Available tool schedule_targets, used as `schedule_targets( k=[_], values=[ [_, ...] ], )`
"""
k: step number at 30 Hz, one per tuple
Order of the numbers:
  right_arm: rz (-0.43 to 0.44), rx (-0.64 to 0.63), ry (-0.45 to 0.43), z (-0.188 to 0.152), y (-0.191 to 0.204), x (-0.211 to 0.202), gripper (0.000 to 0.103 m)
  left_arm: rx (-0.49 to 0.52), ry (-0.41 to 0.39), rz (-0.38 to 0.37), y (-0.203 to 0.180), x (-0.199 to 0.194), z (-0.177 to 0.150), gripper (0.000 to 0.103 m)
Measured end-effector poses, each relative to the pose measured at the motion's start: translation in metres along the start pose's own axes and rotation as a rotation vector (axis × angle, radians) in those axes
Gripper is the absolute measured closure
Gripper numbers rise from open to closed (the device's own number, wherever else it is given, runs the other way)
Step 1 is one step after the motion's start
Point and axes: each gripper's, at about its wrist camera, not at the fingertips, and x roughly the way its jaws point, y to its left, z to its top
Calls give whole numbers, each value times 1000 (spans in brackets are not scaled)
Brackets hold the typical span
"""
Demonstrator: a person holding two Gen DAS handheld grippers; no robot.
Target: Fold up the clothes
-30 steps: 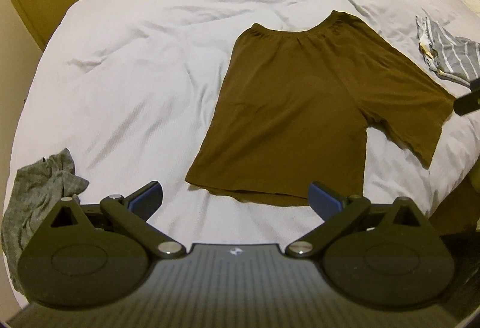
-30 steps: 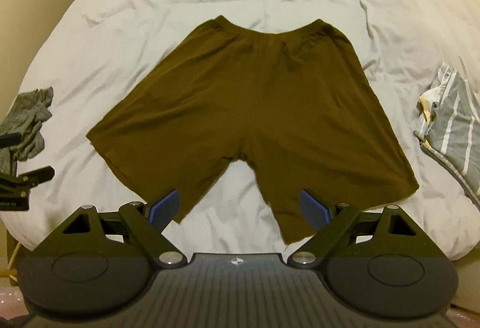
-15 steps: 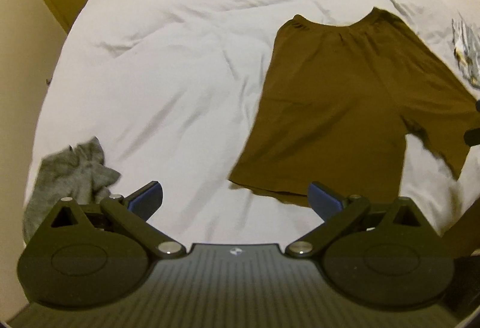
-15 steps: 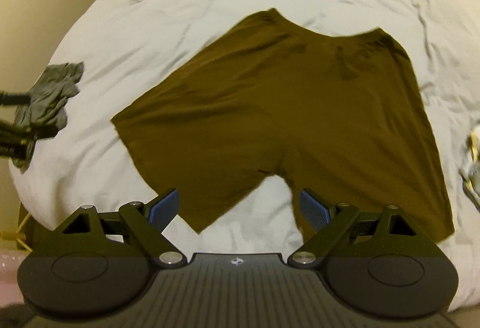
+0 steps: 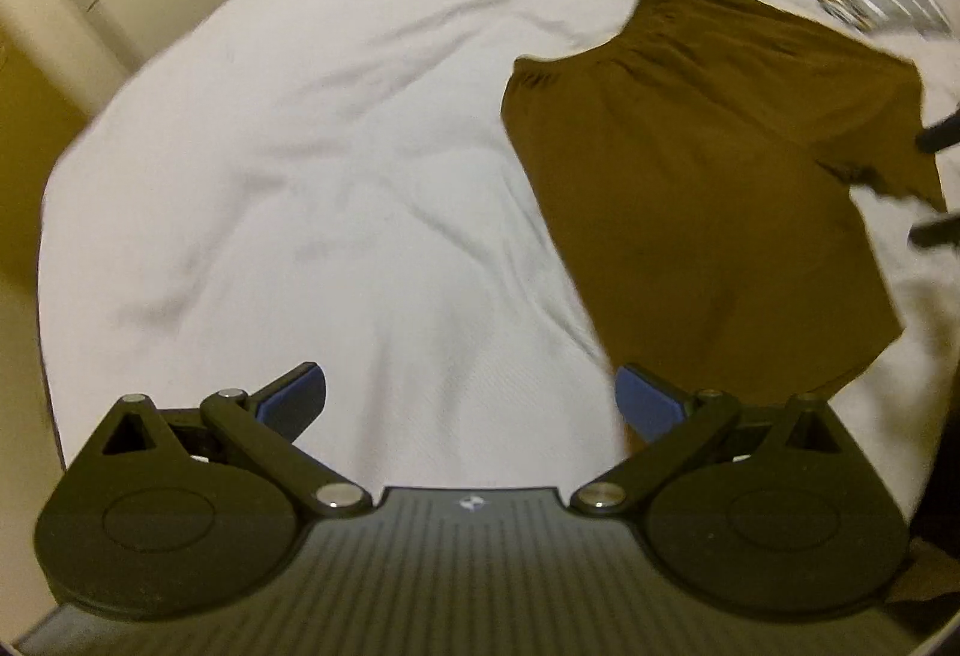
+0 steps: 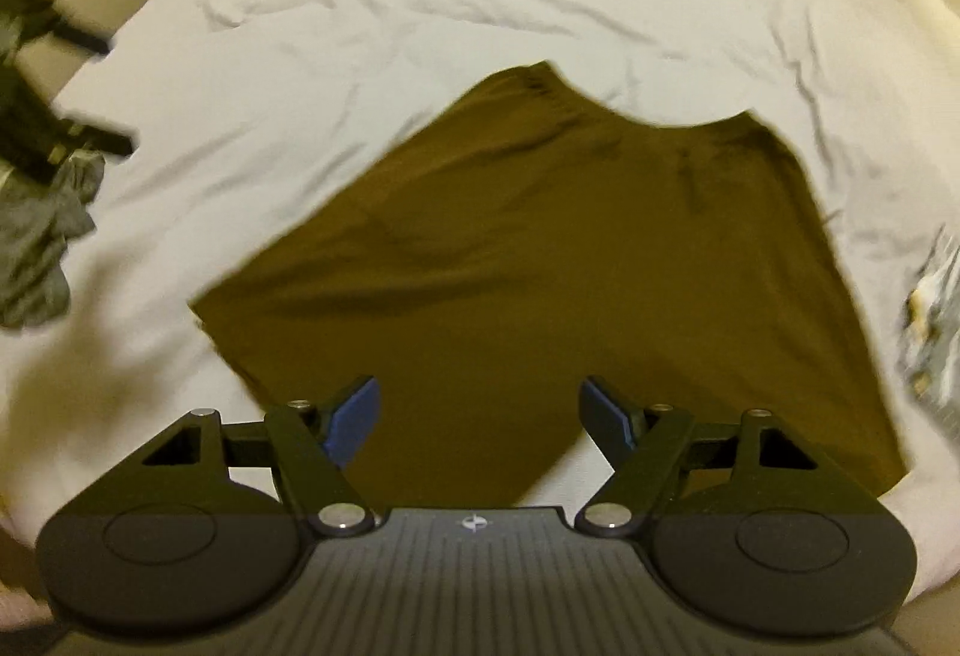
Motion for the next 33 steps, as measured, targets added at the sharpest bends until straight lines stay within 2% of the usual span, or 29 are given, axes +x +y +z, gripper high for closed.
schedule_targets(
  k=[3, 6, 7, 11, 15, 16, 18, 20, 22, 26, 28, 31, 33],
  values=[
    [52, -16, -14, 7, 60, 30, 31, 96, -36, 1, 32, 8, 4, 2],
    [84, -80, -18, 13, 115, 64, 49, 127, -47, 15, 56, 13, 0, 2],
    [82, -108, -17, 14, 133, 76, 52, 129, -48, 18, 62, 14, -2, 2],
    [-29, -175, 25, 18, 177, 119, 52, 118, -42, 10, 77, 20, -17, 2],
    [-109, -228, 49, 16, 192, 144, 54, 109, -20, -19, 82, 37, -31, 2],
    [-128, -248, 35, 16, 191, 146, 59, 116, -15, -27, 82, 41, -32, 2],
    [-136, -257, 31, 19, 186, 144, 89, 157, -15, -42, 79, 48, -33, 2],
    [-125, -231, 29, 23, 175, 132, 101, 232, -27, -55, 74, 55, -28, 2],
    [-91, -171, 13, 27, 161, 113, 101, 357, -51, -62, 66, 64, -20, 2],
    [19, -64, -41, 32, 129, 69, 99, 744, -152, -78, 40, 99, 2, 3],
    [69, -9, -69, 33, 111, 48, 99, 929, -196, -83, 29, 123, 12, 9],
    [93, 59, -78, 37, 88, 27, 98, 1192, -260, -73, 14, 164, 30, 19],
    [96, 88, -83, 39, 78, 19, 98, 1329, -312, -66, 6, 190, 44, 20]
  ],
)
